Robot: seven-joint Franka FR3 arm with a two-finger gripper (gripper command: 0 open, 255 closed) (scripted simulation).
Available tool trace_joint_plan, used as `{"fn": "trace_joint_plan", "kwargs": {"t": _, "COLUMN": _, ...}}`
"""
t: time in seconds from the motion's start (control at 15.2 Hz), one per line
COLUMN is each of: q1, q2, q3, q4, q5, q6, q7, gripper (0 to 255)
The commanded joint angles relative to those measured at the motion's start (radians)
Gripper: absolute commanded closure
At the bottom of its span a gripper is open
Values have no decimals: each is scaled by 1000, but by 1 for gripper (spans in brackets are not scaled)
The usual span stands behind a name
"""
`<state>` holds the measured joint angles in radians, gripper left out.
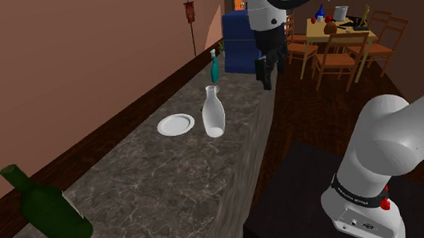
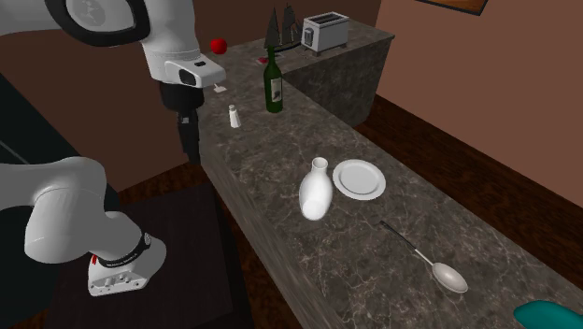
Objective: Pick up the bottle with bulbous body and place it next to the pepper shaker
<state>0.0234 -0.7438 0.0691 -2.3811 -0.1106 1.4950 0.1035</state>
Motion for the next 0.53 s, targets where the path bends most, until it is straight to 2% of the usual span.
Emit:
{"fn": "trace_joint_plan", "kwargs": {"t": 0.0, "q1": 0, "q2": 0, "q3": 0, "q4": 0, "q5": 0, "q6": 0, "q7": 0, "gripper": 0}}
{"fn": "trace_joint_plan", "kwargs": {"t": 0.46, "q1": -22, "q2": 252, "q3": -45, "q4": 103, "q5": 4, "q6": 173, "q7": -20, "gripper": 0}}
